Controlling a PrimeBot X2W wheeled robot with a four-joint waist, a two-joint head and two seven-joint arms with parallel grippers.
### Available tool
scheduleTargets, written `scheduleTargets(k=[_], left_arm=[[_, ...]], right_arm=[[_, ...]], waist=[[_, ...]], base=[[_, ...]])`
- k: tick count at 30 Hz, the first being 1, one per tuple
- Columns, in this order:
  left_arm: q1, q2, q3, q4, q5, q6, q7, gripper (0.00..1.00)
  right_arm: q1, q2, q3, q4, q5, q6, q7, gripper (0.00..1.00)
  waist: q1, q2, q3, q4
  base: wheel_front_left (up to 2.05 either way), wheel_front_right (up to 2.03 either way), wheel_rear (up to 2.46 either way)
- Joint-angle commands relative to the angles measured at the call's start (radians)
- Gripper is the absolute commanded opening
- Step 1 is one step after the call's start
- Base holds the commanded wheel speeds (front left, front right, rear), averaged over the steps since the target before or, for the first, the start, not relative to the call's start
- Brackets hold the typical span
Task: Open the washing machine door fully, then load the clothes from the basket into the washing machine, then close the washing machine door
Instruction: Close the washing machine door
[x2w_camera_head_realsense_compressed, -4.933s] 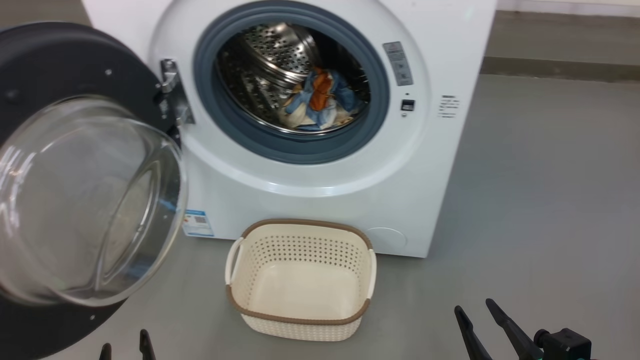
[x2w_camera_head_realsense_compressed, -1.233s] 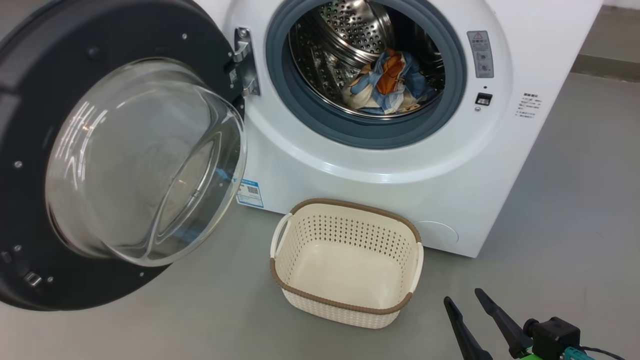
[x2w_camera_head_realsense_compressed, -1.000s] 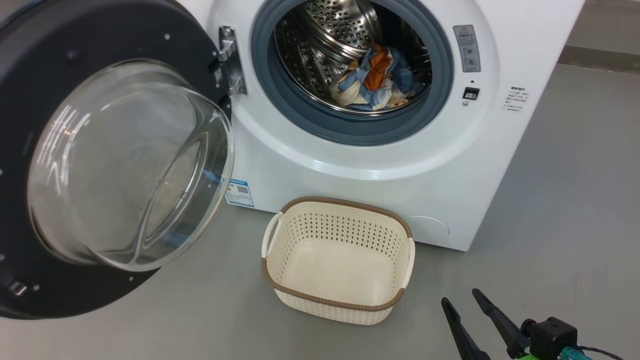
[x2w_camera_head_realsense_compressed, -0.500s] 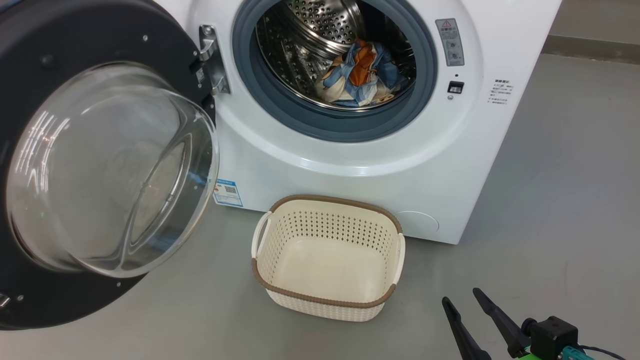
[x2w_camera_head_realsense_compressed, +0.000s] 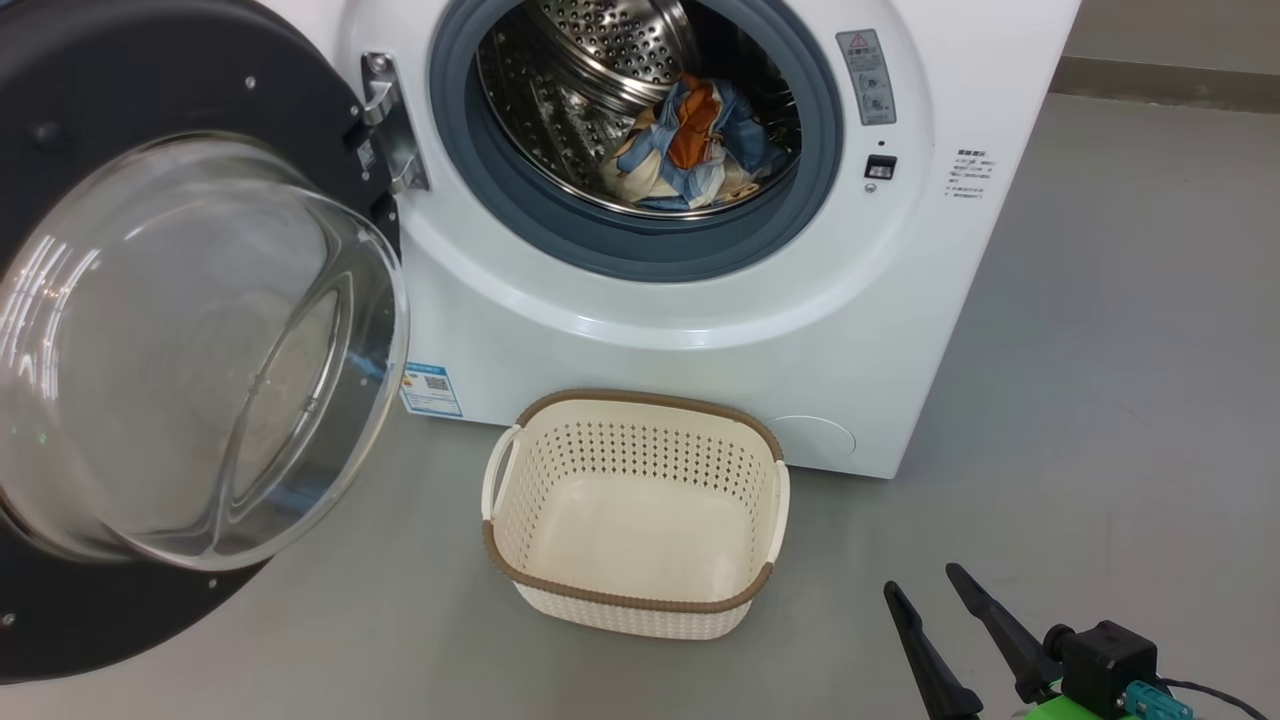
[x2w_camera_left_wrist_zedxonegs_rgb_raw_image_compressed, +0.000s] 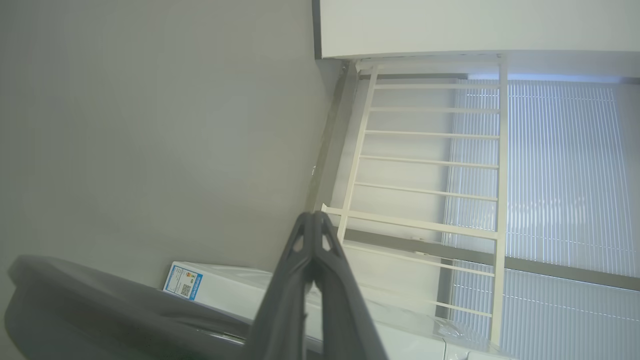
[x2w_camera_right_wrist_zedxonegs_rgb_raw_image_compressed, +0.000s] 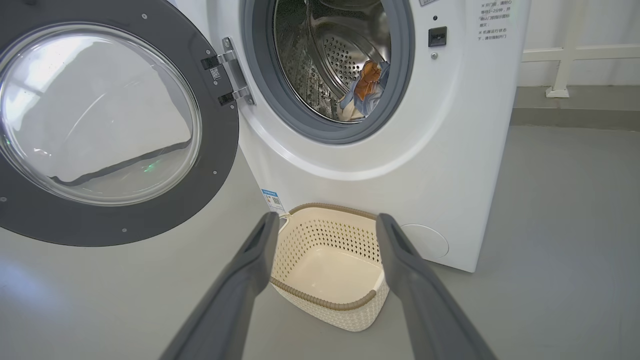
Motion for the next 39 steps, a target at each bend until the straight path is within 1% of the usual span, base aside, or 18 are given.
scheduleTargets(k=[1, 7, 13, 17, 25, 29, 35, 39], left_arm=[[-0.022, 0.063, 0.011, -0.019, -0.016, -0.014, 0.020, 0.00], [-0.024, 0.060, 0.010, -0.015, -0.033, -0.037, 0.050, 0.00], [-0.023, 0.052, 0.016, -0.008, -0.041, -0.043, 0.050, 0.00], [-0.023, 0.051, 0.016, 0.007, -0.050, -0.058, 0.066, 0.00], [-0.031, 0.057, -0.001, 0.051, -0.061, -0.098, 0.111, 0.00], [-0.039, 0.061, -0.020, 0.070, -0.065, -0.129, 0.147, 0.00], [-0.042, 0.071, -0.054, 0.103, -0.054, -0.163, 0.182, 0.00], [-0.049, 0.069, -0.075, 0.119, -0.055, -0.197, 0.215, 0.00]], right_arm=[[-0.027, -0.012, 0.015, -0.022, -0.001, 0.002, -0.005, 1.00], [-0.025, -0.017, 0.014, -0.023, 0.000, 0.002, -0.005, 1.00], [-0.027, -0.023, 0.013, -0.023, 0.000, 0.002, -0.005, 1.00], [-0.030, -0.027, 0.013, -0.023, 0.001, 0.002, -0.005, 1.00], [-0.030, -0.032, 0.012, -0.022, 0.001, 0.002, -0.005, 1.00], [-0.029, -0.031, 0.011, -0.023, 0.000, 0.002, -0.005, 1.00], [-0.029, -0.031, 0.012, -0.023, -0.001, 0.002, -0.005, 1.00], [-0.029, -0.031, 0.010, -0.022, -0.002, 0.002, -0.005, 1.00]], waist=[[0.0000, 0.0000, -0.001, -0.005], [0.0000, 0.0000, 0.002, -0.012], [0.0000, 0.0000, 0.004, -0.015], [0.0000, 0.0000, 0.007, -0.019], [0.0000, 0.0000, 0.009, -0.024], [0.0000, 0.0000, 0.009, -0.021], [0.0000, 0.0000, 0.007, -0.015], [0.0000, 0.0000, 0.005, -0.008]], base=[[0.00, 0.00, 0.00], [0.00, 0.00, 0.00], [0.00, 0.00, 0.00], [0.00, 0.00, 0.00], [0.00, 0.00, 0.00], [0.00, 0.00, 0.00], [0.00, 0.00, 0.00], [0.00, 0.00, 0.00]])
